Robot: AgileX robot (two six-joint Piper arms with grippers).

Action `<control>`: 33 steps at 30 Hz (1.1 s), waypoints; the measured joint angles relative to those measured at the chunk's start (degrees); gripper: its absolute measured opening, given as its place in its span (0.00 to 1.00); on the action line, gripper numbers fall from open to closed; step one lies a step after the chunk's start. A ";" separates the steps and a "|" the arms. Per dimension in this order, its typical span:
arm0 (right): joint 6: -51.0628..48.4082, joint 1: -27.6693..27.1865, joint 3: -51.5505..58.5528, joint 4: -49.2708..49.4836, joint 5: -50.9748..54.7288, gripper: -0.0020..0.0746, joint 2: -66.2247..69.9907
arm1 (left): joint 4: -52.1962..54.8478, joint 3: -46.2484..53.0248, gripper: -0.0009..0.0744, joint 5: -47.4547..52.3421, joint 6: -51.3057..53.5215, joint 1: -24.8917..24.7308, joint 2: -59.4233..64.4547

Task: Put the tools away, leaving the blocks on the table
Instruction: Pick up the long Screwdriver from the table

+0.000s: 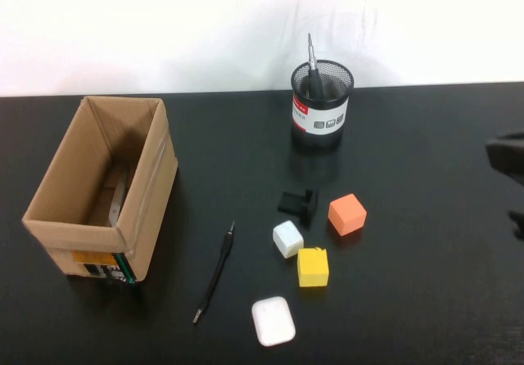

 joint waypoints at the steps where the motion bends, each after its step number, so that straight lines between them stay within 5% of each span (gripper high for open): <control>1: 0.00 0.00 0.00 0.00 0.41 0.02 -0.10 | 0.00 0.00 0.01 0.00 0.00 0.00 0.00; 16: 0.00 -1.32 0.00 -1.04 0.54 0.02 -2.27 | 0.00 0.00 0.01 0.00 0.00 0.00 0.00; 33: 3.91 -26.80 0.49 -5.64 0.02 0.02 -24.85 | 0.00 0.00 0.01 0.00 0.00 0.00 0.00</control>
